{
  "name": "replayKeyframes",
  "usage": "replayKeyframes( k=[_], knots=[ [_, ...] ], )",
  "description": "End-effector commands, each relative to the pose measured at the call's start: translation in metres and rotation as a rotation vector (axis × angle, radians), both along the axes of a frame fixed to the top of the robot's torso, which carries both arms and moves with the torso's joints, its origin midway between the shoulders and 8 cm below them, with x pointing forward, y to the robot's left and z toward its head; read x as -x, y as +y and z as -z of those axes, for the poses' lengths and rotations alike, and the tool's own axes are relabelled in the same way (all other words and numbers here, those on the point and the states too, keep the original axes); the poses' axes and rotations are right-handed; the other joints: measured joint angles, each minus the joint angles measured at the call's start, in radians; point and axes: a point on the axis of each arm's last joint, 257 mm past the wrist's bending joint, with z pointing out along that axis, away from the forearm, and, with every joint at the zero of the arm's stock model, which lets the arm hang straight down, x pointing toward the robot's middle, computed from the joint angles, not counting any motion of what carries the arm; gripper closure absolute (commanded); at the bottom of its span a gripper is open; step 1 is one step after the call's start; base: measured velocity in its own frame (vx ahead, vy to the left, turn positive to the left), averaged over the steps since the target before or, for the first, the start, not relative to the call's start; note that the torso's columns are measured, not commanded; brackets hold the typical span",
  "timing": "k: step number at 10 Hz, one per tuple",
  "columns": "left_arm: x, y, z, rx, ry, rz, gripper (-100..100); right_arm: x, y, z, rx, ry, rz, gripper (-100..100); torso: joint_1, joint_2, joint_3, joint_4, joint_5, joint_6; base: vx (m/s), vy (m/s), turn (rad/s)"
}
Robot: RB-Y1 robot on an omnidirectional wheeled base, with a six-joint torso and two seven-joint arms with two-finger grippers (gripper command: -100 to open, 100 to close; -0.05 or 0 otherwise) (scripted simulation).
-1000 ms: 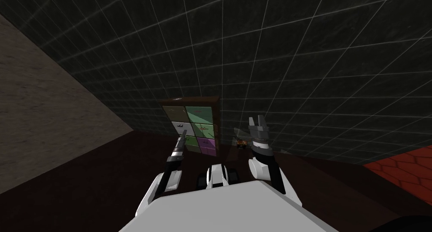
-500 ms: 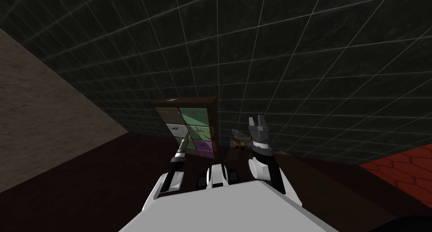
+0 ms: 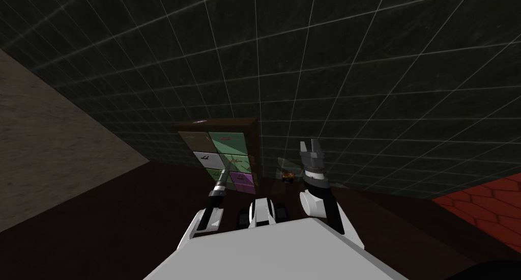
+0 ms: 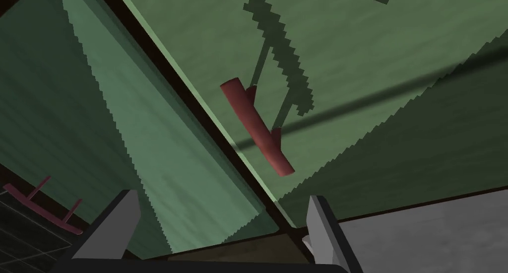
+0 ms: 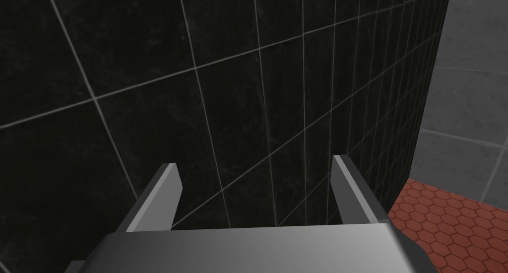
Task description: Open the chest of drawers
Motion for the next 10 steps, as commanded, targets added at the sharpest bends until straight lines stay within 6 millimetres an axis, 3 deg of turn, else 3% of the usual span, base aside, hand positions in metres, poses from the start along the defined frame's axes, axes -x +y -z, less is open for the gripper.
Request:
replayKeyframes(
  k=[1,3,7,8,10],
  knots=[
    [0.000,-0.005,0.021,-0.009,0.038,0.005,-100,0.000,0.000,0.000,0.000,0.000,0.000,0,-0.001,-0.001,-0.001,0.000,-0.001,0.000,0.069,-0.068,-0.025],
    [0.000,-0.008,0.041,-0.018,0.074,0.011,-100,0.000,0.000,0.000,0.000,0.000,0.000,0,-0.002,0.000,0.000,0.000,-0.001,0.000,0.069,-0.095,-0.035],
    [-0.003,-0.007,0.030,-0.019,0.064,0.006,-100,0.000,0.000,0.000,0.000,0.000,0.000,0,0.002,-0.002,-0.001,-0.001,0.000,0.000,0.061,-0.019,-0.015],
    [0.001,-0.008,0.037,-0.016,0.066,0.009,100,0.000,0.000,0.000,0.000,0.000,0.000,0,0.002,-0.001,-0.001,0.000,0.000,0.001,-0.062,0.003,0.042],
    [-0.001,-0.009,0.028,-0.018,0.059,0.015,100,0.000,0.000,0.000,0.000,0.000,0.000,0,0.004,-0.003,-0.001,-0.003,0.002,-0.001,-0.080,0.004,0.002]
  ],
)
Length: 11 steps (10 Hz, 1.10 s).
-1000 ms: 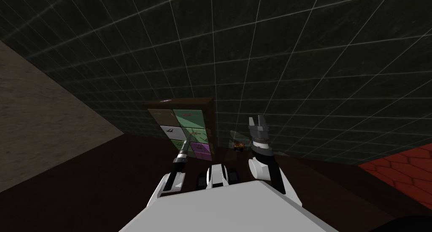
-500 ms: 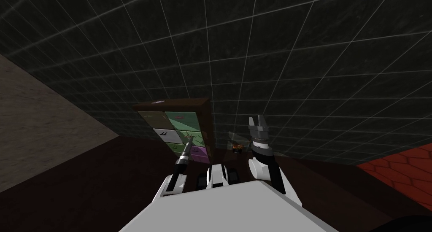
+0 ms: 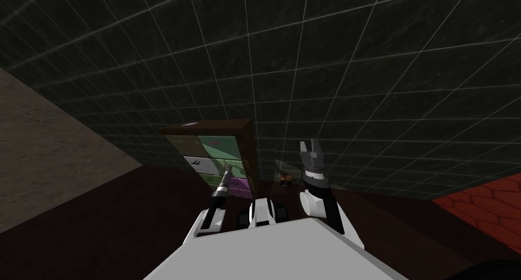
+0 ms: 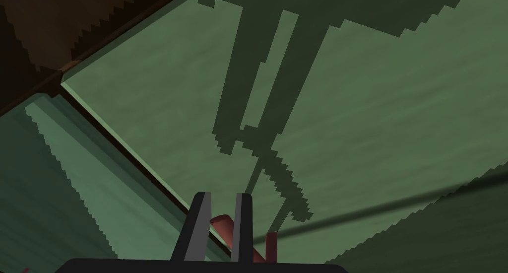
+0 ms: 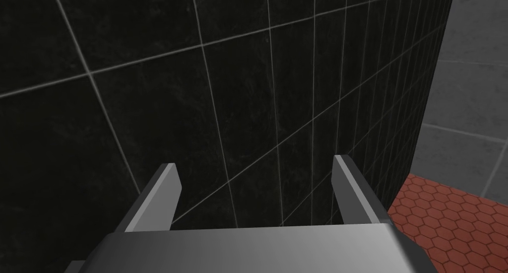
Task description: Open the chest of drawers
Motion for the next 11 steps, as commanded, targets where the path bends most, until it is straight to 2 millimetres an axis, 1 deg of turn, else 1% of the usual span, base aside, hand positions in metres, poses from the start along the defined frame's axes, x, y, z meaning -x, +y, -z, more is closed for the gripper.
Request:
replayKeyframes(
  k=[1,3,4,5,8,9,10,11],
  knots=[
    [0.002,0.002,-0.001,-0.003,0.008,0.001,100,0.000,0.000,0.000,0.000,0.000,0.000,0,0.000,0.004,0.001,0.002,-0.001,0.000,-0.183,0.026,0.019],
    [0.005,0.004,-0.003,-0.005,0.017,0.002,100,0.000,0.000,0.000,0.000,0.000,0.000,0,-0.002,0.006,0.003,0.003,-0.001,0.000,-0.182,0.030,0.014],
    [0.004,0.002,-0.003,-0.004,0.013,0.004,100,0.000,0.000,0.000,0.000,0.000,0.000,0,-0.002,0.003,0.001,0.003,-0.002,0.000,-0.081,0.017,-0.003],
    [0.008,0.002,-0.001,-0.004,0.019,0.007,100,0.000,0.000,0.000,0.000,0.000,0.000,0,-0.003,-0.002,-0.002,0.003,-0.003,0.000,-0.160,0.020,0.034],
    [0.013,0.002,-0.002,-0.005,0.018,0.012,100,0.000,0.000,0.000,0.000,0.000,0.000,0,-0.001,0.004,0.002,0.003,-0.001,0.000,-0.181,0.053,0.018],
    [0.007,0.003,-0.013,-0.005,0.018,0.010,-100,0.000,0.000,0.000,0.000,0.000,0.000,0,0.000,0.003,0.001,0.003,-0.001,-0.001,-0.101,0.027,-0.030],
    [0.007,0.003,-0.013,-0.005,0.018,0.010,-100,0.000,0.000,0.000,0.000,0.000,0.000,0,-0.003,-0.001,-0.002,0.002,-0.002,0.000,-0.016,-0.011,-0.014],
    [0.005,0.005,-0.019,-0.005,0.018,0.007,-100,0.000,0.000,0.000,0.000,0.000,0.000,0,-0.006,-0.005,-0.004,0.002,-0.003,0.001,0.008,-0.020,-0.012]
  ],
)
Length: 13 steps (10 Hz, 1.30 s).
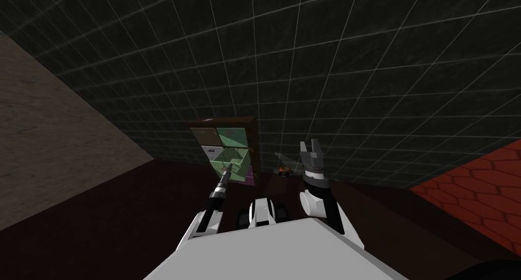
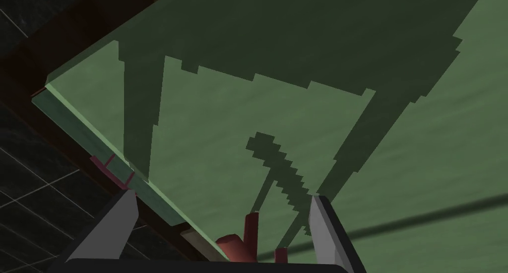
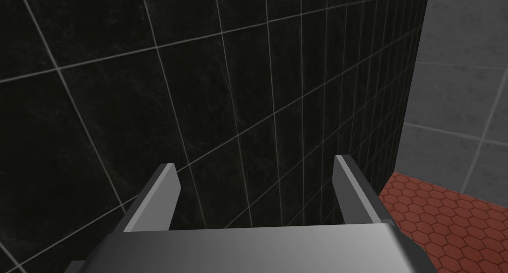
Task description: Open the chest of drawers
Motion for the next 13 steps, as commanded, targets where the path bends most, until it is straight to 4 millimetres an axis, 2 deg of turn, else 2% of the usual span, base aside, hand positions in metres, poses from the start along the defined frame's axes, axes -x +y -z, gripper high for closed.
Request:
replayKeyframes(
  k=[1,7,8,9,10,13],
  knots=[
    [-0.005,0.004,-0.014,-0.001,-0.002,-0.004,-100,0.000,0.000,0.000,0.000,0.000,0.000,0,-0.001,0.001,0.000,0.001,0.000,0.001,0.010,-0.016,-0.027],
    [-0.015,0.011,-0.049,-0.002,-0.002,-0.017,-100,0.000,0.000,0.000,0.000,0.000,0.000,0,0.001,0.011,0.006,0.005,-0.002,-0.001,-0.021,-0.008,-0.025],
    [-0.015,0.011,-0.049,-0.002,-0.002,-0.017,-100,0.000,0.000,0.000,0.000,0.000,0.000,0,0.000,0.013,0.007,0.007,-0.003,-0.001,-0.014,-0.004,-0.009],
    [-0.013,0.012,-0.038,0.001,0.019,-0.020,-100,0.000,0.000,0.000,0.000,0.000,0.000,0,-0.001,0.014,0.008,0.008,-0.003,-0.001,0.000,0.000,0.000],
    [-0.013,0.012,-0.036,0.002,0.025,-0.021,0,0.000,0.000,0.000,0.000,0.000,0.000,0,0.000,0.013,0.008,0.006,-0.002,-0.001,0.000,0.000,0.000],
    [-0.012,0.013,-0.031,0.002,0.037,-0.025,0,0.000,0.000,0.000,0.000,0.000,0.000,0,0.001,0.009,0.005,0.003,0.000,0.000,0.000,0.000,0.000]
  ],
)
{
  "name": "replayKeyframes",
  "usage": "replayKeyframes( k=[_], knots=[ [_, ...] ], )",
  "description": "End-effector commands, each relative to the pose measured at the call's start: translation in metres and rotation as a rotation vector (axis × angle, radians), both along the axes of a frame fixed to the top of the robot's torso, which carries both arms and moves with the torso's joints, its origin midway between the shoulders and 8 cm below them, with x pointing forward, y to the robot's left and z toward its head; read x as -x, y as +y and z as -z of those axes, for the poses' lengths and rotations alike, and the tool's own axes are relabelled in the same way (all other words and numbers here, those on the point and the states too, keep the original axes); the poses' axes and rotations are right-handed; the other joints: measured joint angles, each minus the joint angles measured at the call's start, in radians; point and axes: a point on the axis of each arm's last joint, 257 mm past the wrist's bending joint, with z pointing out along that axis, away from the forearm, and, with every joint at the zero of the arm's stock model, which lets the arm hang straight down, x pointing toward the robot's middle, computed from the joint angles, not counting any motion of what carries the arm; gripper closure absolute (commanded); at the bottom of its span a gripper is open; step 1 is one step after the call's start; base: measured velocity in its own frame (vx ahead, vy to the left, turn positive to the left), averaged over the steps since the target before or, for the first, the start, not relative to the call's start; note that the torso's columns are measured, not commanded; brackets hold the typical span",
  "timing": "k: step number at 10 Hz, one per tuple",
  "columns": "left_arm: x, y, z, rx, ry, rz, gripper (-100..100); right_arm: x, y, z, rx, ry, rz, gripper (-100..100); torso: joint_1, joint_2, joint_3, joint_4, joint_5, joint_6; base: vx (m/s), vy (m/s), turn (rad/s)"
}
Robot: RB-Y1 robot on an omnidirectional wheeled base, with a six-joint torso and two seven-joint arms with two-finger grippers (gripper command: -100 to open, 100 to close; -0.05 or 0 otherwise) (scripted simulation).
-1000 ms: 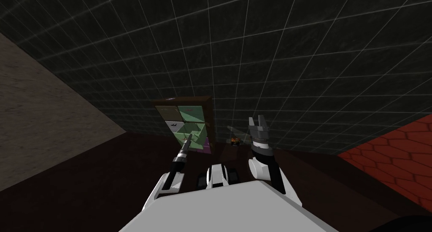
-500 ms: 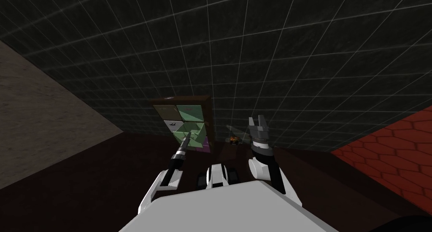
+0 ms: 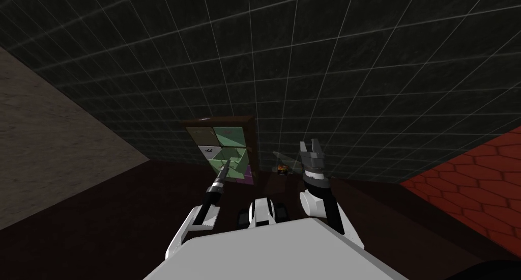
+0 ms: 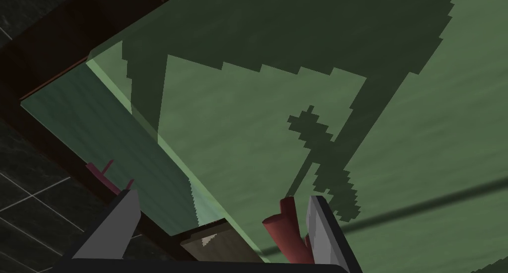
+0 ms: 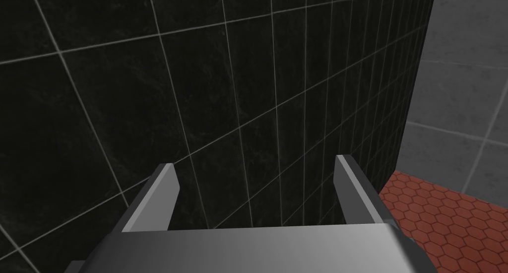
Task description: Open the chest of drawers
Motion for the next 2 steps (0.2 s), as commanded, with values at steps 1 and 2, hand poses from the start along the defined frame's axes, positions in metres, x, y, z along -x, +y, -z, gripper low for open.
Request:
replayKeyframes(
  k=[1,2],
  knots=[
    [0.0002,0.0003,0.0008,0.000,0.002,-0.001,0,0.0000,0.0000,0.0000,0.000,0.000,0.000,0,0.000,-0.001,0.000,-0.001,0.000,0.000,0.000,0.000,0.000],
    [0.0003,0.0004,0.0013,0.000,0.003,-0.001,0,0.0000,0.0000,0.0000,0.000,0.000,0.000,0,0.001,-0.001,0.000,-0.001,0.001,0.000,0.000,0.000,0.000]
  ],
)
